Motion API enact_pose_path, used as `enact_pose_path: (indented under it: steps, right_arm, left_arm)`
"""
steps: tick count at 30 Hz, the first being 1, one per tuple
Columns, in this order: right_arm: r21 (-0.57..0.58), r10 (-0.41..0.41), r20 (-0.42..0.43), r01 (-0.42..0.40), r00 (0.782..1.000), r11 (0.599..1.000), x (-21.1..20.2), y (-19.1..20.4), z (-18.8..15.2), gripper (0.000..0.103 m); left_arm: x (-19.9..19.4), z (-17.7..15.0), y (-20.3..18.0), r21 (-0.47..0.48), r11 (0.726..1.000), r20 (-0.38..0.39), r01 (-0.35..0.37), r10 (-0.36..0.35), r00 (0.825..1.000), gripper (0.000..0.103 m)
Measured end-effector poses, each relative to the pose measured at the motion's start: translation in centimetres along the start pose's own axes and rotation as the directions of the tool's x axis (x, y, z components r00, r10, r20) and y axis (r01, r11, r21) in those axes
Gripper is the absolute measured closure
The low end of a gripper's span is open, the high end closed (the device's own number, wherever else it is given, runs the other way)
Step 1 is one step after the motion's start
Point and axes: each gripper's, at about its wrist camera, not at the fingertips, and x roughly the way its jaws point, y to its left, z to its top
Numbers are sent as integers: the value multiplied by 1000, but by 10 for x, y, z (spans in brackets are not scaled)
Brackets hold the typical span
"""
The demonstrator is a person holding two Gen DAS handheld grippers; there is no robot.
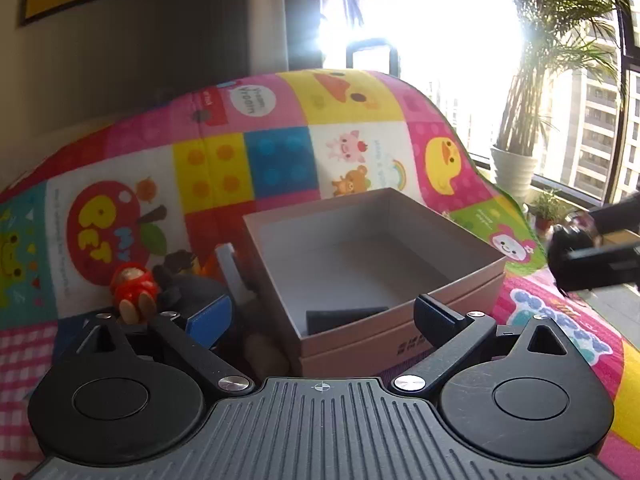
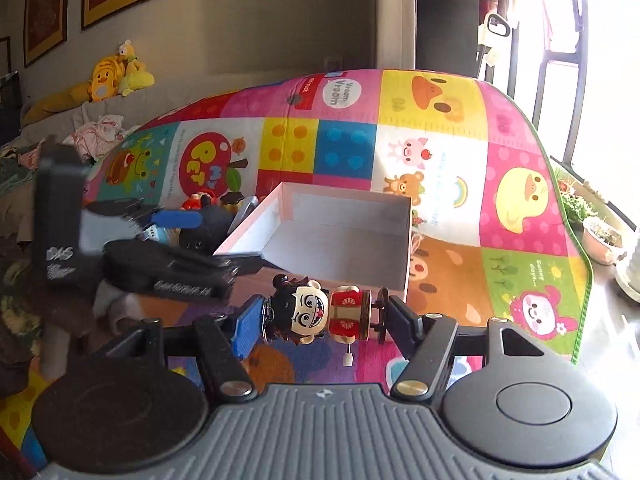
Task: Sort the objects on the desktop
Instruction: 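Release the figure into the pink box with the right tool while the left drops the cylinder in, then grasp the black plush cat with the right tool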
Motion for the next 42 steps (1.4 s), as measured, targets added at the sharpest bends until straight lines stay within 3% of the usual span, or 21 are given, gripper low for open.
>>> enact_pose_path:
  steps: [4,8,10,12,14,18,21,24,28,34,38,39,42]
  right_arm:
    - [-13,19,2,-18,1000,1000,44,1,36,38]
    - [-71,-42,-2,42,999,997,105,13,72,37]
    - [-90,-72,-8,71,997,993,131,17,85,22]
    - [-66,-84,-29,82,996,994,150,19,93,21]
    - [-33,-43,-53,42,998,999,157,25,94,22]
    - [19,66,-86,-65,994,998,163,47,89,32]
    - [45,71,-133,-66,989,997,184,63,89,39]
    - [56,57,-164,-48,985,997,209,75,90,39]
    - [100,153,-203,-135,967,986,233,87,92,40]
    - [-75,175,-163,-189,971,979,220,121,93,43]
    - [-238,87,-45,-95,995,967,197,147,92,48]
    - [-251,91,-44,-99,995,963,195,151,93,56]
    - [-216,149,-102,-168,984,962,198,158,97,58]
  left_arm:
    - [-19,-26,16,-20,998,-33,-57,56,998,1]
    - [-32,-50,41,-73,990,-83,-123,117,990,0]
    - [-36,-61,55,-96,979,-99,-177,168,981,0]
    - [-39,-71,68,-126,965,-109,-230,217,970,0]
    - [-41,-79,78,-175,952,-114,-253,235,965,0]
    - [-45,-84,91,-274,932,-97,-237,218,971,0]
    - [-47,-86,98,-319,924,-82,-211,195,977,0]
    - [-48,-88,102,-360,911,-81,-203,186,979,0]
    - [-48,-89,104,-379,905,-80,-194,177,981,0]
    - [-49,-90,105,-394,900,-77,-185,168,983,0]
    - [-49,-90,105,-397,899,-77,-184,167,983,0]
    - [-49,-90,105,-397,899,-77,-184,168,983,0]
    - [-49,-90,106,-400,898,-77,-182,165,983,0]
